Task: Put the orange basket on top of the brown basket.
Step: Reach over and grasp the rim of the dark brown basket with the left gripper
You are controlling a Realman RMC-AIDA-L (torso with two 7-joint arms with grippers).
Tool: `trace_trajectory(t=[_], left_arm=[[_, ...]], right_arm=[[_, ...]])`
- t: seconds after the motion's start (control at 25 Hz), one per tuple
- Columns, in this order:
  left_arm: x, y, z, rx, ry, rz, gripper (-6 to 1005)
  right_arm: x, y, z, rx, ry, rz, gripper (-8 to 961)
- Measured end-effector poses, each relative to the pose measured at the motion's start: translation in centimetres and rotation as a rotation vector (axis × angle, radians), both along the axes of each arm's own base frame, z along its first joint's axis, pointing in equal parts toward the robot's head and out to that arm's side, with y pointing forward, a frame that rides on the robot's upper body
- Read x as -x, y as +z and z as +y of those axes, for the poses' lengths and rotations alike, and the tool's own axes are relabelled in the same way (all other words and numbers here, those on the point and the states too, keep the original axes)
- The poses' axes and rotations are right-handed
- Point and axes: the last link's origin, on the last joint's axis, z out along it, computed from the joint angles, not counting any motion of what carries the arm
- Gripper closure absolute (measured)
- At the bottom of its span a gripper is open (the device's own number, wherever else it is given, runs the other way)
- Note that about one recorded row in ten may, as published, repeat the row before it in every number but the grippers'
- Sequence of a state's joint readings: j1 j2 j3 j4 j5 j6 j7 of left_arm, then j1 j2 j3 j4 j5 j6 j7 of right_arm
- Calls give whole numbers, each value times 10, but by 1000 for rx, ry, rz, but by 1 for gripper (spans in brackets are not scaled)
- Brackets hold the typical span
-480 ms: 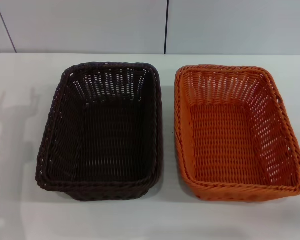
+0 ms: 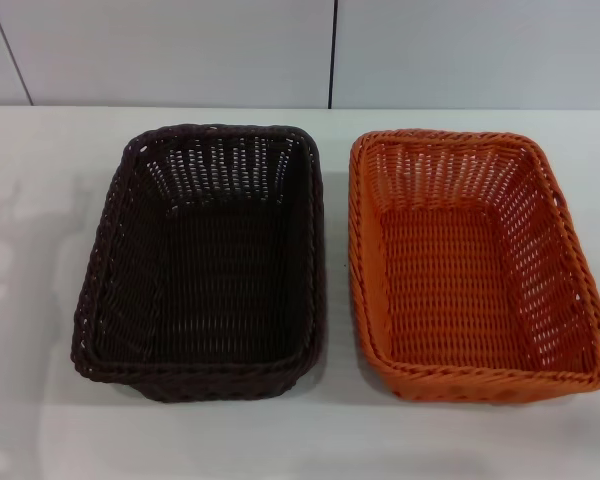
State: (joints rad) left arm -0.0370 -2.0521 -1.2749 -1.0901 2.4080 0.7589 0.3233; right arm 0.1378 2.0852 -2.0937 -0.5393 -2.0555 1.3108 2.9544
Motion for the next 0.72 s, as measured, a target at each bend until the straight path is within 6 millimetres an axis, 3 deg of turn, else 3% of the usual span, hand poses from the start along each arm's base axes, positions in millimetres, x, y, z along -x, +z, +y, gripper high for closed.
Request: trace_trajectory(t=[0.12, 0.2, 0.4, 0.52, 0.64, 0.72], left_arm=[[-13, 10, 8, 151, 37, 25, 214], [-13, 10, 8, 151, 37, 25, 215], [-50, 27, 8, 467, 125, 57, 215], [-60, 27, 4, 608, 170, 63, 214], [-60, 27, 4, 608, 170, 63, 214], [-67, 18, -6, 765, 220, 80, 214]], right_arm=[[0, 0, 1, 2, 1, 0, 198], [0, 0, 1, 5, 0, 0, 198], [0, 0, 1, 7, -2, -1, 197], [-1, -1, 1, 11, -4, -2, 197], [-2, -1, 1, 14, -8, -3, 197], [-3, -3, -2, 19, -12, -3, 197]])
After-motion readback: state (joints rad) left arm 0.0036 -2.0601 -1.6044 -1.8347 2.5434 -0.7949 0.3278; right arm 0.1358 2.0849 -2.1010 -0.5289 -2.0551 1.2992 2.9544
